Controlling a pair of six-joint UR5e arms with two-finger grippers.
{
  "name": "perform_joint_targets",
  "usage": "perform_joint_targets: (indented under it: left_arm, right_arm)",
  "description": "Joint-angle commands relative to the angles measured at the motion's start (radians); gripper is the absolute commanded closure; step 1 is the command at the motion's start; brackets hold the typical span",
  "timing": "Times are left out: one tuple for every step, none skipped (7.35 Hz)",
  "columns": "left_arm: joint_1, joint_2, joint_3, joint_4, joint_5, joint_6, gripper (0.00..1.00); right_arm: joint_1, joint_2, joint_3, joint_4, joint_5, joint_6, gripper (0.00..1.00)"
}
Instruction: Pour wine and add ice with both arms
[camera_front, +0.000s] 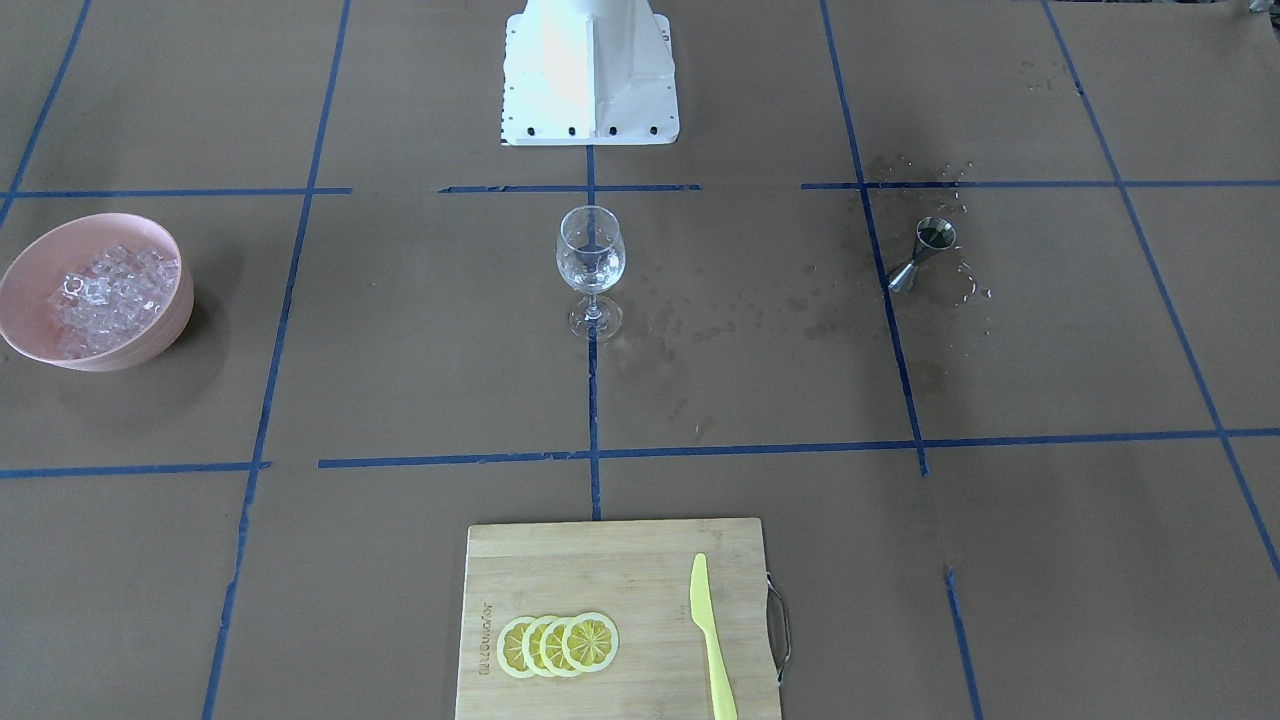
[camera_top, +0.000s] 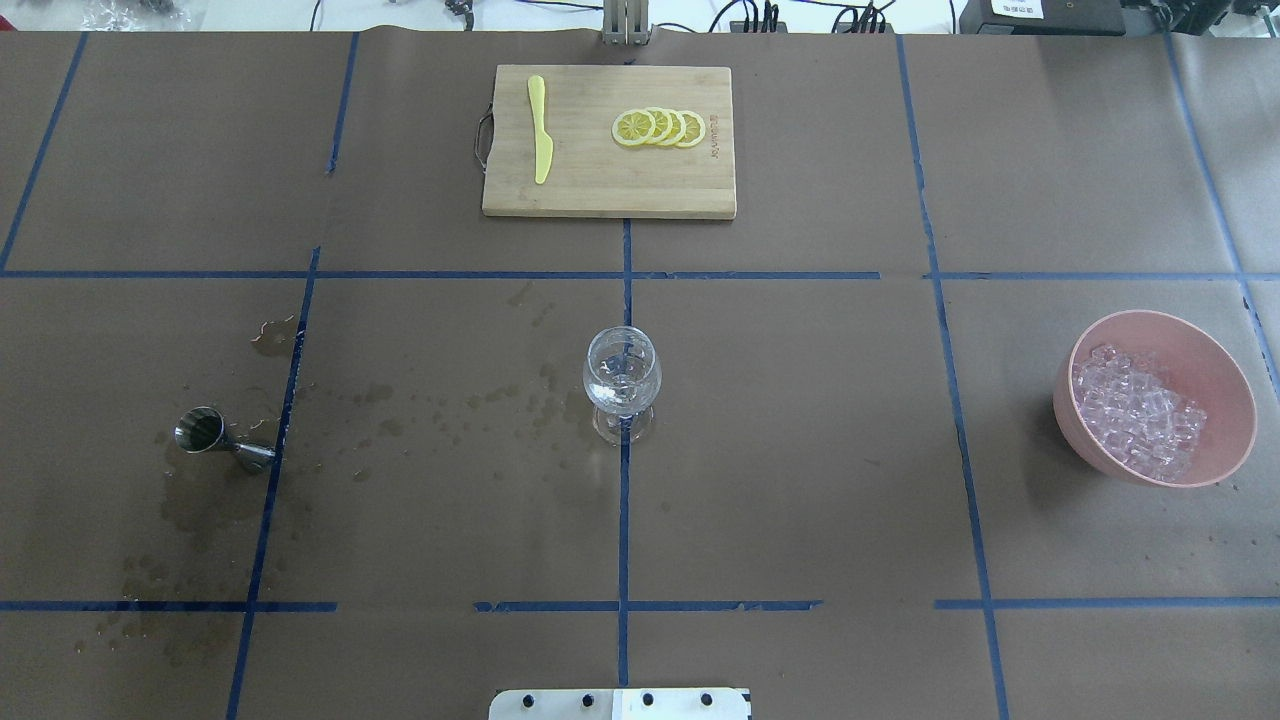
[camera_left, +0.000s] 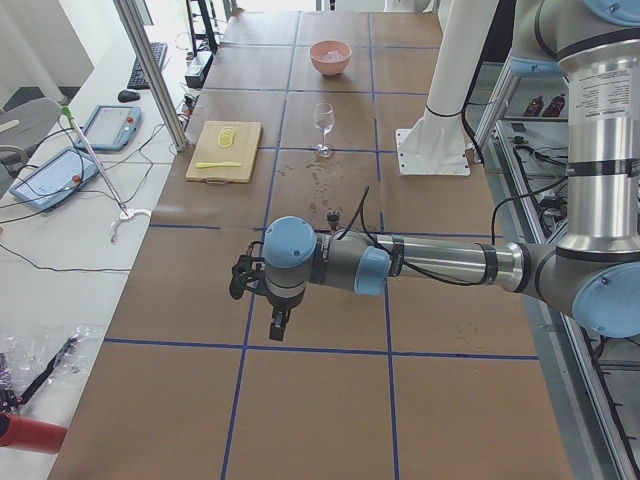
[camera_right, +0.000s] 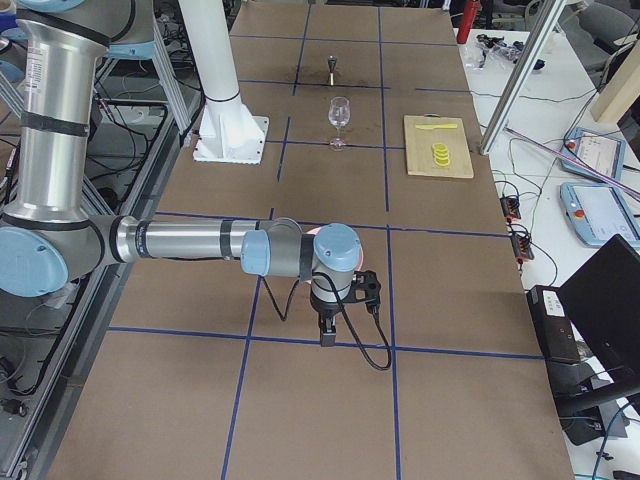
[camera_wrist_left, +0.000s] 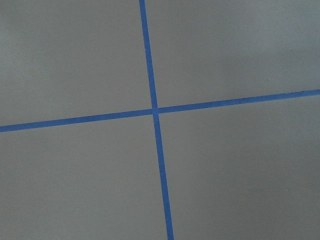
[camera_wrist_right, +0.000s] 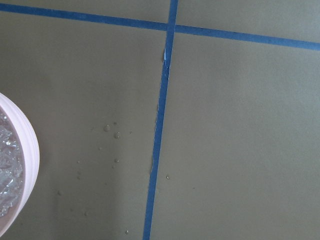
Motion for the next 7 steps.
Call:
perform_joint_targets:
  left_arm:
    - [0.000, -0.006, -0.003, 0.000, 0.006, 0.003, 0.00]
    - [0.000, -0.011, -0.007, 0.000, 0.008, 0.003, 0.00]
    - [0.000, -0.011, 0.002, 0.000, 0.006, 0.000, 0.00]
    - [0.000, -0.008, -0.009, 0.000, 0.006, 0.003, 0.00]
    - [0.002, -0.013, -0.009, -0.002, 0.006, 0.003, 0.00]
    - [0.002, -0.011, -0.003, 0.000, 0.006, 0.000, 0.00]
    - [0.002, -0.014, -0.007, -0.002, 0.006, -0.002, 0.00]
  right_arm:
    - [0.000, 0.000, 0.000, 0.000, 0.002, 0.000, 0.00]
    - [0.000, 0.000, 0.000, 0.000, 0.002, 0.000, 0.00]
    - [0.000, -0.002, 0.000, 0.000, -0.001, 0.000, 0.00]
    - [0.000, -0.003, 0.011, -0.002, 0.008, 0.000, 0.00]
    - [0.000, 0.000, 0.011, -0.002, 0.010, 0.006, 0.00]
    - [0.000, 0.001, 0.028, -0.002, 0.011, 0.012, 0.00]
    - [0.000, 0.012, 0.069, -0.002, 0.007, 0.014, 0.00]
